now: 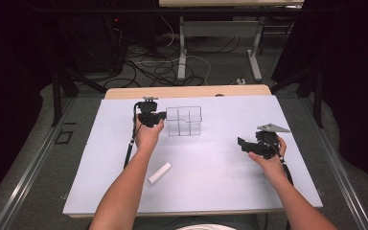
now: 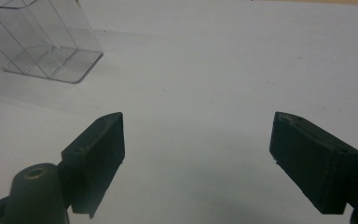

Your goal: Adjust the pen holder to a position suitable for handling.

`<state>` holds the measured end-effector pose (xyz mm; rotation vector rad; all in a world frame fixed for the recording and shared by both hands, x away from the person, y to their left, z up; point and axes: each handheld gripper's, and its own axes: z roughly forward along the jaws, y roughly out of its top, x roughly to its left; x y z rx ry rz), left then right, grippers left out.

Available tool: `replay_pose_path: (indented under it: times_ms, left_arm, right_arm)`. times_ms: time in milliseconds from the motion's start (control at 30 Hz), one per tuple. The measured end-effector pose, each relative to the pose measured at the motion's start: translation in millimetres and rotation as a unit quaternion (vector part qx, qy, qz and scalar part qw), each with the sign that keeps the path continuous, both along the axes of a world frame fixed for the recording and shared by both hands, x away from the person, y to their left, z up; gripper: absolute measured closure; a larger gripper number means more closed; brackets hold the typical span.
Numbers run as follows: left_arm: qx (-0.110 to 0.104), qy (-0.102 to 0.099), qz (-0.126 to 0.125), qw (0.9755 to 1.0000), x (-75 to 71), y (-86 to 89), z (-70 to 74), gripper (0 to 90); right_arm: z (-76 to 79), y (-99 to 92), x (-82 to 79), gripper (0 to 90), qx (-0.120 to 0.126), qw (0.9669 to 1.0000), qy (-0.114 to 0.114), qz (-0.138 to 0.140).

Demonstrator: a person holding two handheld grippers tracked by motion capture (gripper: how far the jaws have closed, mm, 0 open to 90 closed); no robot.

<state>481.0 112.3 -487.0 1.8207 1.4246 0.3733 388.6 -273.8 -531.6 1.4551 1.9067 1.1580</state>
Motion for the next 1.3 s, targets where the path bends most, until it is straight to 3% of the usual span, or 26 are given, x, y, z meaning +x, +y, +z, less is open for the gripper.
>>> replay_pose_path:
  times_ms: [367, 667, 900, 1300]
  left_arm:
    - [0.008, -0.009, -0.012, 0.9999, -1.1, -14.1, -0.4, 90.0]
    - [-0.001, -0.007, -0.019, 0.9998, -2.4, -20.6, -1.0, 90.0]
    - [0.010, 0.006, -0.037, 0.9992, -2.8, -13.6, -1.3, 82.9]
    - [0.013, -0.003, -0.066, 0.9978, -16.9, -4.4, 5.1, 70.8]
  right_arm:
    - [-0.2, -0.3, 0.1, 17.4, 0.001, 1.0000, 0.001, 0.000]
    - [-0.3, -0.6, 0.1, 17.4, 0.001, 1.0000, 0.001, 0.001]
    - [-1.7, -3.7, 1.7, 17.5, 0.002, 1.0000, 0.004, -0.004]
    - [-0.8, -3.0, 0.9, 17.6, 0.004, 1.0000, 0.003, -0.003]
